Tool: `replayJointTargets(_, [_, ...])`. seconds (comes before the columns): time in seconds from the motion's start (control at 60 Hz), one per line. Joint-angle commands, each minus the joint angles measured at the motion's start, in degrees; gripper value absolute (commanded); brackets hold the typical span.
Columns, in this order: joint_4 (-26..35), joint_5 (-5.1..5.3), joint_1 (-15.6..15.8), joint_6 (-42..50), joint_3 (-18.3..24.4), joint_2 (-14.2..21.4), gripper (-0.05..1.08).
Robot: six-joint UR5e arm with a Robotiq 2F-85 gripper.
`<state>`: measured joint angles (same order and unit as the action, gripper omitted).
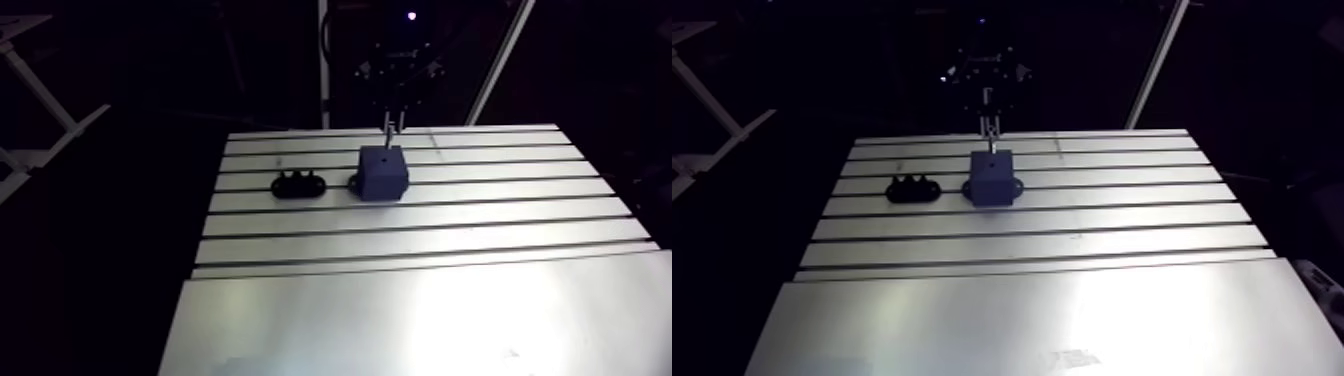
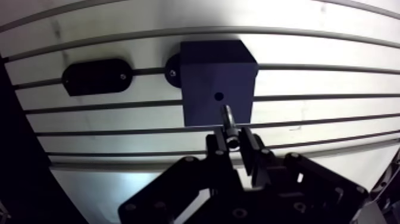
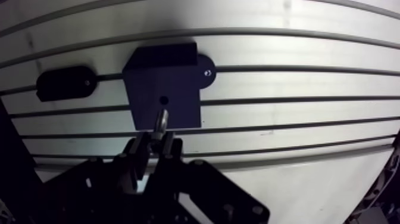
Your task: Pick up the M10 bolt and insert it into the hole until fully seated.
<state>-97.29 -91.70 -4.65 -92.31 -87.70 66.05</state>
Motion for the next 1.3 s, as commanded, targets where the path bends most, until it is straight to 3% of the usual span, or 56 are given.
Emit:
replayJointTargets(0.017, [-0.05,0.06,-0.01,-0.01,-0.14,0.0,1.08])
replayJointTargets(1.3, [-0.05,0.17,0.08,0.07,-0.75,-1.15,1.08])
